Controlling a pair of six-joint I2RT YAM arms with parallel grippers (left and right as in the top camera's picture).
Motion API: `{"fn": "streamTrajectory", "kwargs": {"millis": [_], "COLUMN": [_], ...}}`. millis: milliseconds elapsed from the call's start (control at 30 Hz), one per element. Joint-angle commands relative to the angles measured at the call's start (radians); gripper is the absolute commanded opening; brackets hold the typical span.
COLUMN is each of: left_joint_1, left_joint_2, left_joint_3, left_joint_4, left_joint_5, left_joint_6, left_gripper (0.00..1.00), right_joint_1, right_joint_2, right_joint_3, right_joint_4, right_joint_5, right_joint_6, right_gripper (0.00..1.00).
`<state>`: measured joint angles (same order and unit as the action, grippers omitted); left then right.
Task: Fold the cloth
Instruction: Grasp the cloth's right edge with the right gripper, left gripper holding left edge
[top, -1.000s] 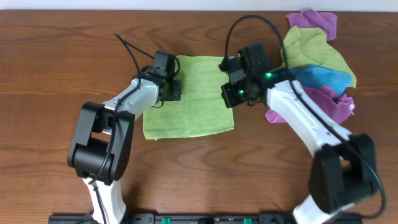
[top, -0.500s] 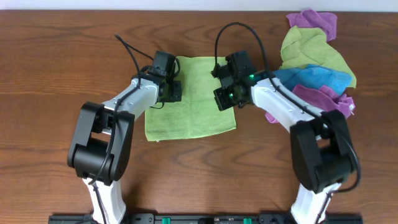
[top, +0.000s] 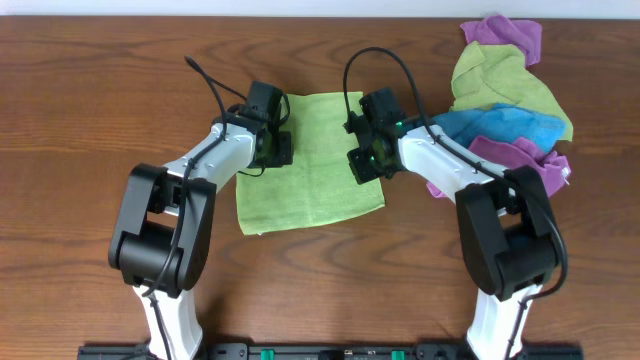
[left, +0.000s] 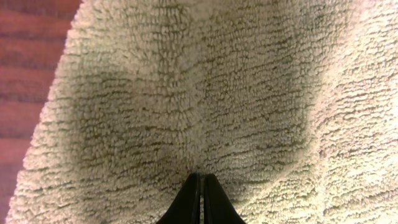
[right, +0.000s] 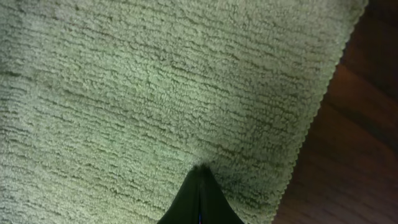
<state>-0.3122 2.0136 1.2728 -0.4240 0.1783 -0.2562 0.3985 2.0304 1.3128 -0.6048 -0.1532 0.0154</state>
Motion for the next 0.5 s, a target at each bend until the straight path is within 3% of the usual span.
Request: {"fn": "streamTrajectory", "kwargs": {"millis": [0, 233, 400, 467], "left_joint_1": [0.006, 0.108, 0.233, 0.26], "left_joint_2": [-0.018, -0.163, -0.171, -0.174], "left_joint_3": [0.001, 0.001, -0.01, -0.023], "left_joint_4": [-0.034, -0.186, -0.261, -0.26], "left_joint_5": [0.006, 0.006, 0.233, 0.282], "left_joint_6": [-0.015, -0.129, -0.1, -0.076], "left_gripper": [0.06, 0.06, 0.06, 0.28], "right_joint_1": [-0.001, -0.002, -0.002, -0.002], "right_joint_2": [0.015, 0.014, 0.014, 0.014], "right_joint_3": [-0.004, -0.004, -0.004, -0.004], "right_joint_4": [-0.016, -0.019, -0.017, -0.019], "right_joint_5": [0.056, 0.056, 0.056, 0.056], "right_joint_6": [0.013, 0.013, 0.013, 0.003], "right_gripper": [0.01, 0.01, 0.02, 0.01]}}
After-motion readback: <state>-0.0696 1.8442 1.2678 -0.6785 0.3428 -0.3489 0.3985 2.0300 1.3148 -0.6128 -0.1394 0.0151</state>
